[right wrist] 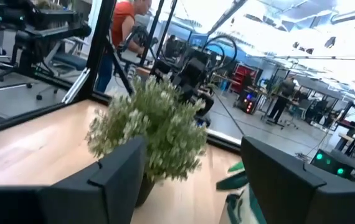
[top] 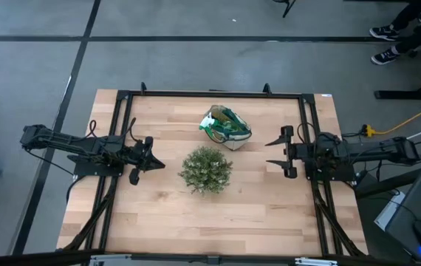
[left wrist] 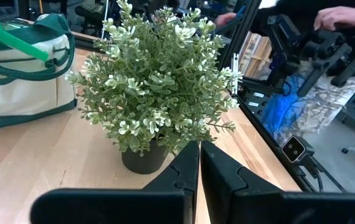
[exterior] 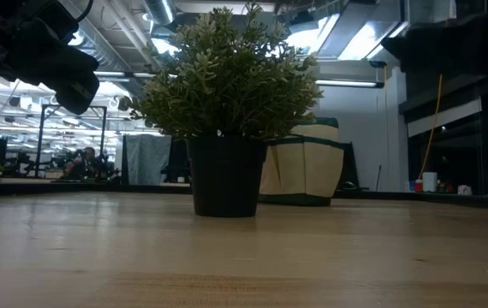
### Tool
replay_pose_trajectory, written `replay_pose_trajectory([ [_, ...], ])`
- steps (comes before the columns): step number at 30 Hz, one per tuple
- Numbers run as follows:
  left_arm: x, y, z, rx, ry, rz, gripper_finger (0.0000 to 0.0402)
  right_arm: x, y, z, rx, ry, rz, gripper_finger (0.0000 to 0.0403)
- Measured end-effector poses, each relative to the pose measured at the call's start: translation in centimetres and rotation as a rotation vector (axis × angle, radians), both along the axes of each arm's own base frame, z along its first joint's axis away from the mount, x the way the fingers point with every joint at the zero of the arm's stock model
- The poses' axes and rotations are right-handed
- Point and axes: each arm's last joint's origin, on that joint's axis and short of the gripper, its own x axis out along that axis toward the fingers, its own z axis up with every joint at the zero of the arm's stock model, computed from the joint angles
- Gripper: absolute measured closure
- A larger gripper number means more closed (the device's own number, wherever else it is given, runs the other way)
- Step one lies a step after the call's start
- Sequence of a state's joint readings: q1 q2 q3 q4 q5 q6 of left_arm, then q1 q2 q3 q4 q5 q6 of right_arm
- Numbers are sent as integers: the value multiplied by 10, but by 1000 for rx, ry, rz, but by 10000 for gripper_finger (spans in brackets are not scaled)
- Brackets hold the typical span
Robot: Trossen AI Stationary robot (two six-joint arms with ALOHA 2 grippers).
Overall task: Pick & Place Garden tools in Gardening bag
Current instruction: Return to Home Position
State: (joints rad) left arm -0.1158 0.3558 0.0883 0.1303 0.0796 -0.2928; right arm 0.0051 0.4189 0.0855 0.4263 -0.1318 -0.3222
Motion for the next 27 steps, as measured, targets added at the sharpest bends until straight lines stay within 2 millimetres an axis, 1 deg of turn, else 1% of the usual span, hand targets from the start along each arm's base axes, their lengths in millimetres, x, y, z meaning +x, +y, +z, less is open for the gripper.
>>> replay_pose_trajectory([
  [7, 0, 0, 0, 0, 0, 0, 389, -7, 0, -20, 0, 12, 4, 135],
  [14, 0, 0, 0, 0, 0, 0, 390, -10, 6, -17, 1, -18, 50, 135],
  [21, 0, 0, 0, 0, 0, 0, 391, -10, 12, -23, -2, 39, 107, 135],
  [27, 0, 0, 0, 0, 0, 0, 389, -11, 13, -24, -3, 56, 117, 135],
])
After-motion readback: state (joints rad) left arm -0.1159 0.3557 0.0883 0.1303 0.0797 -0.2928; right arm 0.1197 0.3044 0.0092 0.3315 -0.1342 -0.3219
